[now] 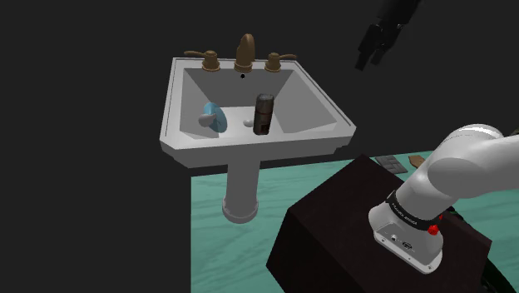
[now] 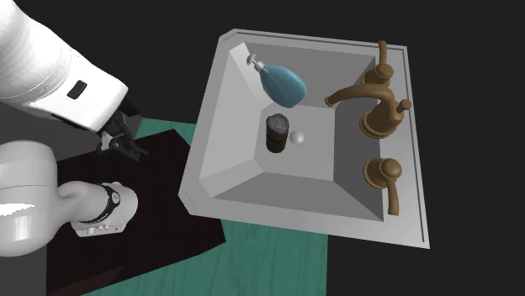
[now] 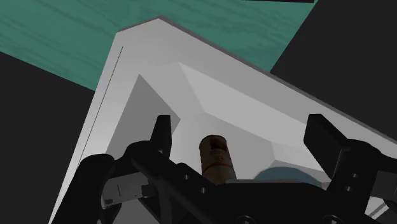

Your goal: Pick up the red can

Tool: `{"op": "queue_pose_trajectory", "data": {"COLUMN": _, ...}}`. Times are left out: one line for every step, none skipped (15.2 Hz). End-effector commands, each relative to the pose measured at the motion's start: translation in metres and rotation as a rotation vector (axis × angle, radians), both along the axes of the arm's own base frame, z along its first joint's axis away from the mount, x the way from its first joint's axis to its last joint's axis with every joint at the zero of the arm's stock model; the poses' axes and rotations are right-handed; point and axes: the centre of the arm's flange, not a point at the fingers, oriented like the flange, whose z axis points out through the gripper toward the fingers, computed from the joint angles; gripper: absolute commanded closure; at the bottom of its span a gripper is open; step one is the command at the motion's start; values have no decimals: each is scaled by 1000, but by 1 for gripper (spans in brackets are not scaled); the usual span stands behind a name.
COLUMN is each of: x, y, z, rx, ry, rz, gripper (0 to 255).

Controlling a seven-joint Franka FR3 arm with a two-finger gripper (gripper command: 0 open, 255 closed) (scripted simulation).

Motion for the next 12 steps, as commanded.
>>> {"op": "queue_pose_trajectory", "data": {"x": 0, "y": 0, "z": 0, "rx": 0, "ry": 0, "rz": 0, "gripper": 0}}
{"op": "queue_pose_trajectory", "data": {"x": 11, "y": 4, "z": -7, "rx": -3, "ry": 3, "rz": -6, "gripper": 0}}
{"op": "queue_pose_trajectory", "data": {"x": 22, "y": 7, "z": -15, "rx": -7, "ry": 6, "rz": -11, "gripper": 0}}
{"op": "queue_pose_trajectory", "data": {"x": 33, "y": 11, "z": -22, "rx": -10, "ry": 9, "rz": -17, "gripper": 0}}
{"op": "queue_pose_trajectory", "data": {"x": 44, "y": 14, "z": -30, "rx": -14, "ry": 12, "rz": -22, "gripper": 0}}
{"op": "queue_pose_trajectory", "data": {"x": 55, "y": 17, "z": -37, "rx": -17, "ry": 15, "rz": -28, "gripper": 0}}
{"op": "queue_pose_trajectory", "data": {"x": 65, "y": 20, "z": -45, "rx": -21, "ry": 19, "rz": -33, "gripper": 0}}
{"op": "queue_pose_trajectory", "data": {"x": 76, "y": 23, "z": -53, "rx": -24, "ry": 22, "rz": -39, "gripper": 0}}
{"op": "queue_pose_trajectory", "data": {"x": 87, "y": 27, "z": -60, "rx": -27, "ry": 25, "rz": -45, "gripper": 0}}
{"op": "queue_pose_trajectory", "data": {"x": 98, "y": 29, "z": -68, "rx": -31, "ry": 28, "rz": -50, "gripper": 0}}
{"op": "queue_pose_trajectory", "data": {"x": 109, "y": 32, "z": -76, "rx": -34, "ry": 31, "rz": -56, "gripper": 0}}
{"op": "queue_pose_trajectory", "data": {"x": 120, "y": 35, "z": -84, "rx": -38, "ry": 34, "rz": -61, "gripper": 0}}
